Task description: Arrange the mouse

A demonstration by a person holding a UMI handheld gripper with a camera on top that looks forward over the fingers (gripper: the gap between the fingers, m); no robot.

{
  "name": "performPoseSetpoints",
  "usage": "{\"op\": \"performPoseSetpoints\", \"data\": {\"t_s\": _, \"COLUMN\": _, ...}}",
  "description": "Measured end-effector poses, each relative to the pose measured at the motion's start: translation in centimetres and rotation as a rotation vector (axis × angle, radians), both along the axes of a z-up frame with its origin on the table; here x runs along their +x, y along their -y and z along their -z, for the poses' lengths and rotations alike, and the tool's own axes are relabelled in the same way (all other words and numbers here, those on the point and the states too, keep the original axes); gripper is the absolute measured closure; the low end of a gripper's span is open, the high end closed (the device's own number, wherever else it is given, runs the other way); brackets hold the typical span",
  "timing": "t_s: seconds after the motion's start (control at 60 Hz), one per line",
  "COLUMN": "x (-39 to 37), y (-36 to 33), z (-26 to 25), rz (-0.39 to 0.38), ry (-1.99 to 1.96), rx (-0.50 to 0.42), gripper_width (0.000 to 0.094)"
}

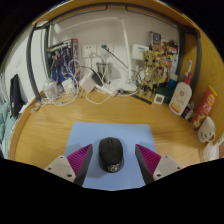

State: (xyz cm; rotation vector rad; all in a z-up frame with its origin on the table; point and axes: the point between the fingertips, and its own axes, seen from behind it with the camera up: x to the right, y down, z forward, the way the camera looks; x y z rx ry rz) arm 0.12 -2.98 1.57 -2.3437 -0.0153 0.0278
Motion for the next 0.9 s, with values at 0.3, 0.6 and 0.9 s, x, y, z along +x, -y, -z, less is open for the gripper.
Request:
{"op": "performPoseSetpoints", "data": {"t_s": 0.3, "x": -3.7, "y": 3.1, "z": -13.5, "rz": -0.016, "ry": -0.046, "rx": 0.087, "gripper_width": 0.0085}}
{"op": "performPoseSetpoints", "data": {"t_s": 0.6, "x": -6.9, "y": 5.6, "z": -23.2, "rz": -0.063, "ry": -0.08, "rx": 0.19, "gripper_width": 0.0076}}
{"op": "performPoseSetpoints", "data": {"t_s": 0.9, "x": -7.0, "y": 7.4, "z": -24.2, "rz": -0.05, "ry": -0.078, "rx": 0.202, "gripper_width": 0.0083}}
